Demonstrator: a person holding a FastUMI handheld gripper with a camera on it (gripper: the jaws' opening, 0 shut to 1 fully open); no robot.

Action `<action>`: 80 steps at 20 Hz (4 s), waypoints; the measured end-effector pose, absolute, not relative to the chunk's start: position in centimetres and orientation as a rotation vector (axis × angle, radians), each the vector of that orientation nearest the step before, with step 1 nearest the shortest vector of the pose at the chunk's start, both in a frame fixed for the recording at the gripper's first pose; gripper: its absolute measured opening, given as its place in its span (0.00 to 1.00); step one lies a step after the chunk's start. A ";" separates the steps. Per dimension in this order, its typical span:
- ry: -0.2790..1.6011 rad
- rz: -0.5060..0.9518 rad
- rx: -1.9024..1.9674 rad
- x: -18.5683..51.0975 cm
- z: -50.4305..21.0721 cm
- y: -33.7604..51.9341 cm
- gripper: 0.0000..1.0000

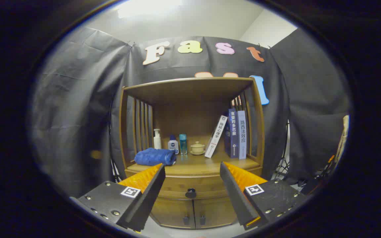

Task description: Pull open the drawer, take out the items inside it, and place them on the countertop above the cabinet.

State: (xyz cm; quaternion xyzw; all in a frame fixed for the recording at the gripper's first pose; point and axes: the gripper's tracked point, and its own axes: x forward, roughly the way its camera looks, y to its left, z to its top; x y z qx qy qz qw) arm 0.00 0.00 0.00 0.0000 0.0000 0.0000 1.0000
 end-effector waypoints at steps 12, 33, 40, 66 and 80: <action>0.031 0.018 0.005 1.5 -1.4 1.5 0.99; 0.101 -0.004 -0.033 10.4 -7.6 2.1 0.99; 0.205 0.002 0.041 14.7 -12.5 2.5 1.00; 0.406 -0.097 -0.020 16.1 -21.7 -0.2 0.43; 0.376 -0.116 -0.047 8.6 -20.9 0.1 0.34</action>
